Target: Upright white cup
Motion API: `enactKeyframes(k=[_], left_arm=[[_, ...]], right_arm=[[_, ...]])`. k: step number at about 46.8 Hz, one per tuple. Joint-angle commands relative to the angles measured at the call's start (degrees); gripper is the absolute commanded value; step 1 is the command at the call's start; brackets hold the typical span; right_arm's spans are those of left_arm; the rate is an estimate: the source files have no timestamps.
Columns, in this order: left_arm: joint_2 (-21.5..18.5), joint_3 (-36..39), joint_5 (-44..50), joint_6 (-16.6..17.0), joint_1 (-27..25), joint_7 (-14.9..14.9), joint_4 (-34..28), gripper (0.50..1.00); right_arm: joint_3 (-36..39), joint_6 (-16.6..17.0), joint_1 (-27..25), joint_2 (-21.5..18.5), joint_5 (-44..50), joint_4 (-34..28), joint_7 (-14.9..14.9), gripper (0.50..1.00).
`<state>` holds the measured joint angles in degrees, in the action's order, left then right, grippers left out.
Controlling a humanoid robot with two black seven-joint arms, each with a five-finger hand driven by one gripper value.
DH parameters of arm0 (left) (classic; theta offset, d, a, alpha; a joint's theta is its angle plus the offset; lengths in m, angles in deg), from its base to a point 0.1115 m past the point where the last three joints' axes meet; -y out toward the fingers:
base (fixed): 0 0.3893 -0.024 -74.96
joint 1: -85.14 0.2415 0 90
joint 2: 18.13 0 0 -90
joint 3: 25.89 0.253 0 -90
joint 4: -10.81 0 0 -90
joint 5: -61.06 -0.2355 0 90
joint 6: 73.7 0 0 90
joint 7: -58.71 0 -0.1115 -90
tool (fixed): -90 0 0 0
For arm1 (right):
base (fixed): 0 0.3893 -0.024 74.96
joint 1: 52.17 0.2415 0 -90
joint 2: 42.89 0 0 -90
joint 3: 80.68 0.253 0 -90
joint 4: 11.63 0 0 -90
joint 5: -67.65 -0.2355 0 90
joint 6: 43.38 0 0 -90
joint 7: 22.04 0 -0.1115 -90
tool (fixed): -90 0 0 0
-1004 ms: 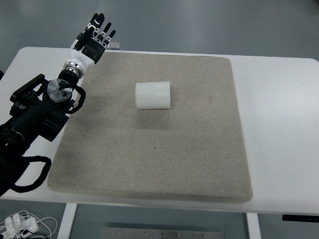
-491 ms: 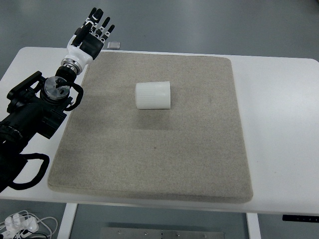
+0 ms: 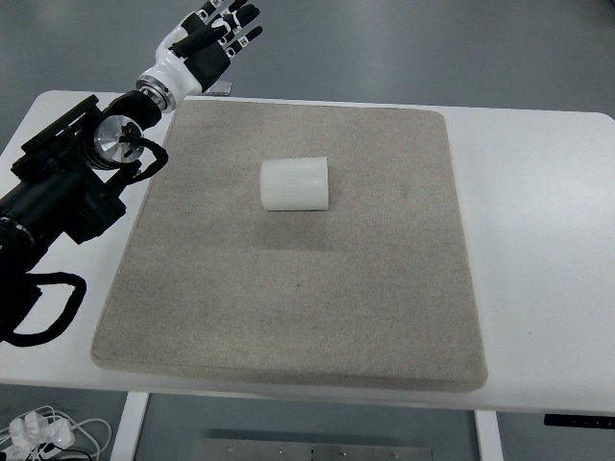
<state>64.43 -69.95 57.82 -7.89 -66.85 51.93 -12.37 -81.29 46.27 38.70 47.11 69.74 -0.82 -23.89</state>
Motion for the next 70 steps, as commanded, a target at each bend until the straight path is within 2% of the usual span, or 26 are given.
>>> enactKeyframes(k=[1,10,18,23,31,36,44,52,60,70], left_arm=[[-0.8,1.0,-7.0,0.8,-0.1,-0.1,-1.9,0.994],[-2.2,2.1,-21.0,1.3,-0.8,-0.1,-6.3,0.994],[-4.3,4.8,-33.9,3.5,-1.8,0.0,-13.5,0.994],[-5.7,7.8,-40.4,3.6,-2.0,0.3,-18.1,0.994],[-9.4,15.4,-48.6,3.8,-3.1,1.6,-24.5,0.994],[-10.5,17.4,-53.5,3.9,-3.1,4.0,-26.0,0.994],[-12.8,18.1,-56.5,2.8,-3.1,5.7,-28.9,0.996],[-14.9,23.8,-56.6,2.5,-4.5,7.4,-32.8,0.996],[-14.9,27.5,-58.0,2.5,-7.0,8.5,-33.1,0.994],[-13.9,27.7,-62.1,2.7,-8.2,9.1,-31.6,0.994]], right_arm=[[0.0,0.0,0.0,0.0,-0.1,0.0,0.0,0.952],[0.0,0.0,0.0,0.0,-0.1,0.0,0.0,0.952],[0.0,0.0,0.0,0.0,-0.1,0.0,0.0,0.952],[0.0,0.0,0.0,0.0,-0.1,0.0,0.0,0.952],[0.0,0.0,0.0,0.0,0.0,0.0,0.0,0.952],[0.0,0.0,0.0,0.0,-0.1,0.0,0.0,0.952],[0.0,0.0,0.0,0.0,-0.1,0.0,0.0,0.952],[0.0,0.0,0.0,0.0,0.0,0.0,0.0,0.952],[0.0,0.0,0.0,0.0,0.0,0.0,0.0,0.952],[0.0,0.0,0.0,0.0,-0.1,0.0,0.0,0.952]])
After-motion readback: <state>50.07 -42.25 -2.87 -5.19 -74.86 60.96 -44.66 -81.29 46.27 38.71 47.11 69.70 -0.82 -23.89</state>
